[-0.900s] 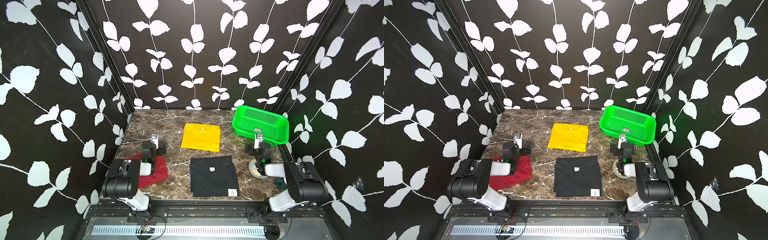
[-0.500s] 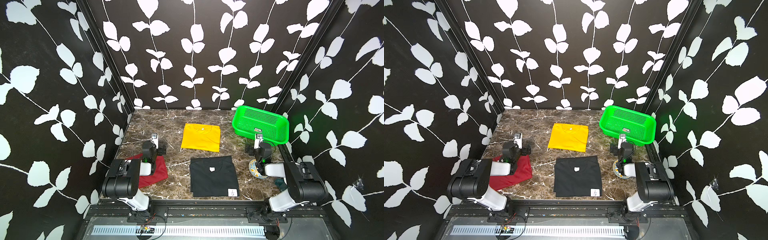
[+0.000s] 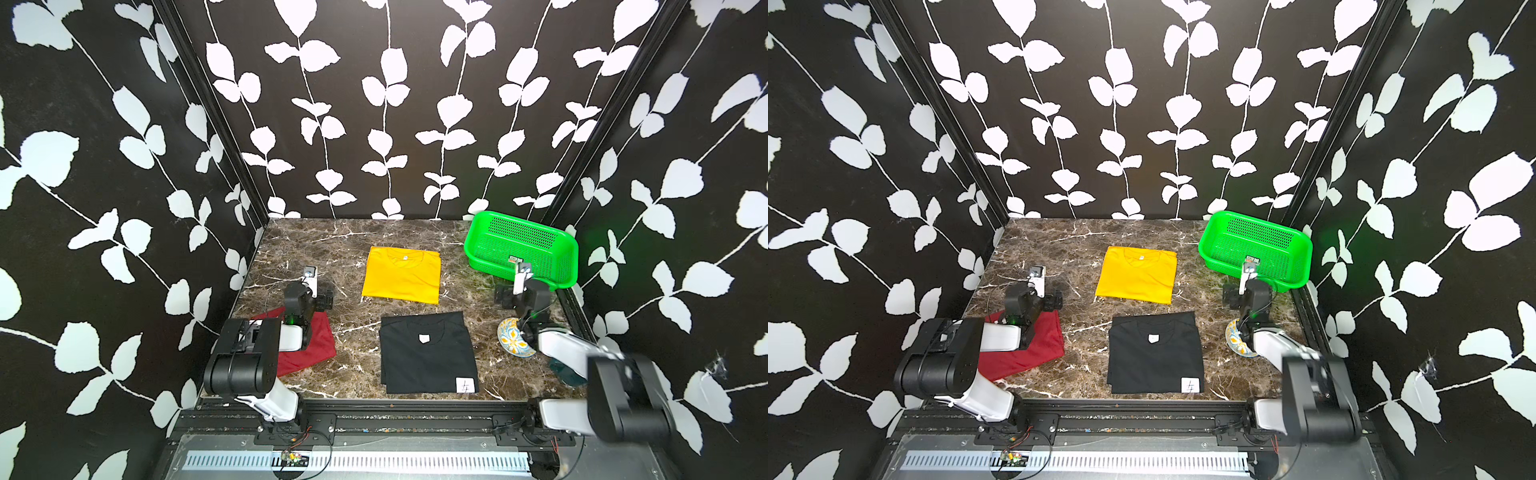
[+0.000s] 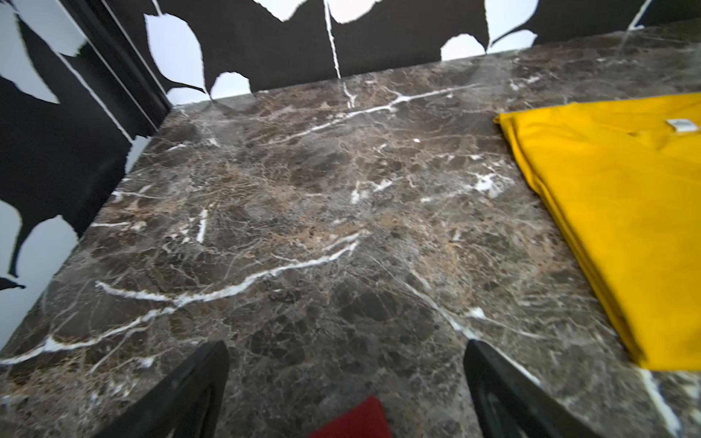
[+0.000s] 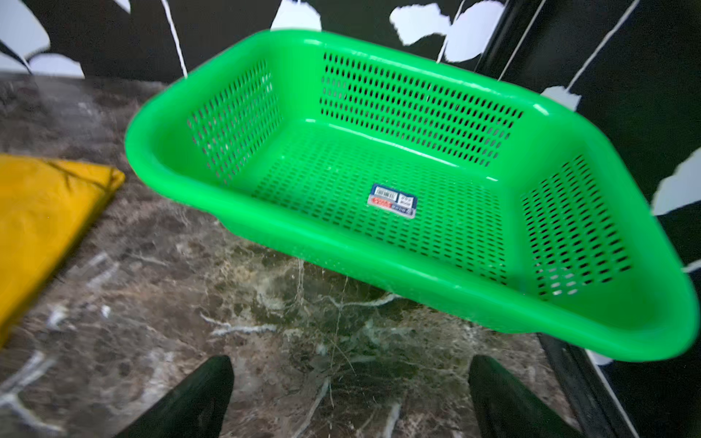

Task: Put the folded t-shirts into the basket
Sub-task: Move the T-shirt to the corner of the board.

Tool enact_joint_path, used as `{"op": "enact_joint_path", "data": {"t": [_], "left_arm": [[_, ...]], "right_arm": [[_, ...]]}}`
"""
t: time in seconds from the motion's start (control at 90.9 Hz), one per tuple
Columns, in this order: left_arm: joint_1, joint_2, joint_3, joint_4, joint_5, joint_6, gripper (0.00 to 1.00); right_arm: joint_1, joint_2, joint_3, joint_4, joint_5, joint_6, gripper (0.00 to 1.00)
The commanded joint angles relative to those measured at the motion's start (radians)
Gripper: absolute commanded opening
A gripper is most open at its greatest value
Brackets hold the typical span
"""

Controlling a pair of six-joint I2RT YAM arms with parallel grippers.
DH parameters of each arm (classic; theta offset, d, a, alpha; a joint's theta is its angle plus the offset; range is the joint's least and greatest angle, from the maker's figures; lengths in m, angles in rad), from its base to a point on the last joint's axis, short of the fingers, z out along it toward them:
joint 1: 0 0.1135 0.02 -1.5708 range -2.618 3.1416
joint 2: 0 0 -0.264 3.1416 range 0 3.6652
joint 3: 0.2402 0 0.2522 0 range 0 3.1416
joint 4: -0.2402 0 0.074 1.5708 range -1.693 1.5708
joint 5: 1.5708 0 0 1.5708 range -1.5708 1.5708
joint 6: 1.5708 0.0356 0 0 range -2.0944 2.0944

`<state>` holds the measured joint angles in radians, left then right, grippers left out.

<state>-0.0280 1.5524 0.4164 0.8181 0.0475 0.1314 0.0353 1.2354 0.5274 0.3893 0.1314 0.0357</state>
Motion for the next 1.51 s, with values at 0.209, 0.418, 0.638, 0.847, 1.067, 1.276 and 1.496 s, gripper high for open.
{"op": "enact_joint_path", "data": {"t": [0.209,0.418,0.638,0.847,1.067,1.276,1.496], "left_arm": [[-0.073,-0.180,0.421,-0.860,0.396,0.134,0.99],[-0.282,0.040,0.778,-1.225,0.493,0.218,0.98],[-0.358,0.392,1.118,-1.342,0.546,0.124,0.98],[-0.361,0.643,1.314,-1.423,0.543,0.017,0.97],[-0.338,0.800,1.456,-1.580,0.314,-0.036,0.94],[-0.202,0.756,1.416,-1.590,0.247,-0.073,0.94],[-0.043,0.711,1.404,-1.590,0.211,-0.018,0.95]], "right_arm": [[-0.009,-0.372,0.325,-0.866,0.063,0.559,0.99],[0.127,-0.301,0.345,-0.898,-0.222,0.544,0.99],[0.484,-0.102,0.413,-0.900,-0.117,0.532,0.99],[0.558,-0.046,0.418,-0.899,-0.026,0.587,0.99],[0.558,-0.076,0.424,-0.952,0.117,0.593,0.99],[0.545,-0.045,0.470,-0.923,0.242,0.584,0.99],[0.404,0.108,0.606,-0.866,0.156,0.579,0.99]]}}
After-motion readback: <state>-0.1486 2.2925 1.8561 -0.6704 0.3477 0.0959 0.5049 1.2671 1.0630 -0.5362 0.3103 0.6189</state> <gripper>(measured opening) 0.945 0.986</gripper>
